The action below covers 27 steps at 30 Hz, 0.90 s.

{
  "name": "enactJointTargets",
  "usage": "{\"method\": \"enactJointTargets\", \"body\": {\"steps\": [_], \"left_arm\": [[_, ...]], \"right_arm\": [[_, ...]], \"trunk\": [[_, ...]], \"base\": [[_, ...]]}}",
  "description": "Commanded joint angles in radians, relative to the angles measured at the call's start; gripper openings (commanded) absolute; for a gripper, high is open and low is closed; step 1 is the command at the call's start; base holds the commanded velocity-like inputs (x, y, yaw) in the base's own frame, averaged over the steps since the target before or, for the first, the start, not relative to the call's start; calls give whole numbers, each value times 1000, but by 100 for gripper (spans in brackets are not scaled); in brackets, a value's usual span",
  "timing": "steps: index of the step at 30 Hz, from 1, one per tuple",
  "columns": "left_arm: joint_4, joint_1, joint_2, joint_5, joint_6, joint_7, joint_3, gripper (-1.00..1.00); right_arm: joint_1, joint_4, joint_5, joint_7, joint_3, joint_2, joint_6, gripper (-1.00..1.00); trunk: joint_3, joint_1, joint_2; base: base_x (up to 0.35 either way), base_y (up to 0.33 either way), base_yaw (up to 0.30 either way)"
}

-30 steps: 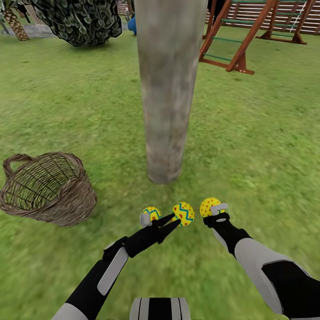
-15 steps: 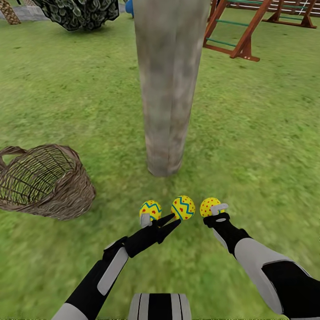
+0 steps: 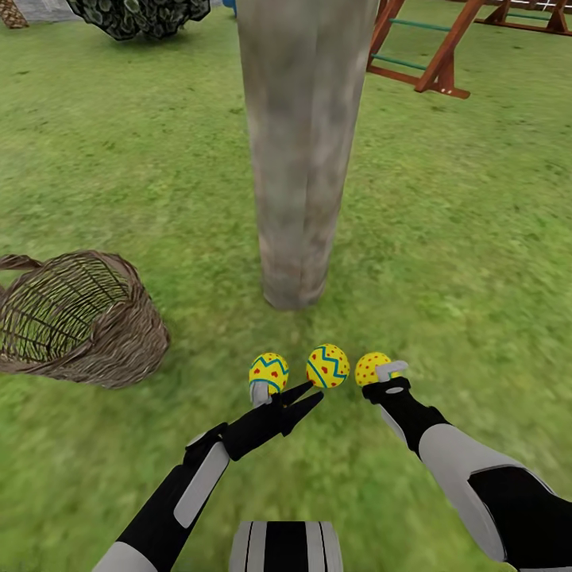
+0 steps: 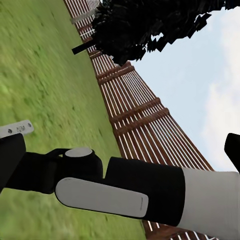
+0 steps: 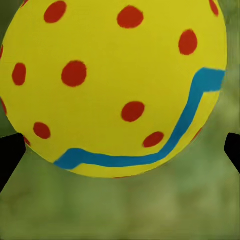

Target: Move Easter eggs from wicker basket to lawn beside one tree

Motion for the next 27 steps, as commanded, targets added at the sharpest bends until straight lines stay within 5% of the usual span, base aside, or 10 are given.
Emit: {"method": "enactJointTargets", "body": {"steps": [1, 18, 21, 24, 27], "left_arm": [[0, -1, 0, 10, 10, -1, -1, 100], [-1, -1, 2, 8, 13, -1, 4, 100], [-15, -4, 15, 6, 29, -2, 21, 100], [-19, -7, 40, 7, 43, -4, 106, 100], [-19, -7, 46, 2, 70, -4, 120, 100]], "right_arm": [[0, -3, 9, -3, 5, 0, 10, 100], [0, -65, 9, 3, 2, -5, 23, 100], [0, -138, 5, 5, -4, -10, 145, 100], [6, -277, -15, 11, -45, -39, 355, 100], [12, -402, -18, 13, -52, -73, 466, 100]], "trunk": [[-1, 0, 0], [61, -7, 4], [73, -9, 4], [85, -10, 5], [96, -11, 6]], "base": [[0, 0, 0], [0, 0, 0], [0, 0, 0], [0, 0, 0], [0, 0, 0]]}}
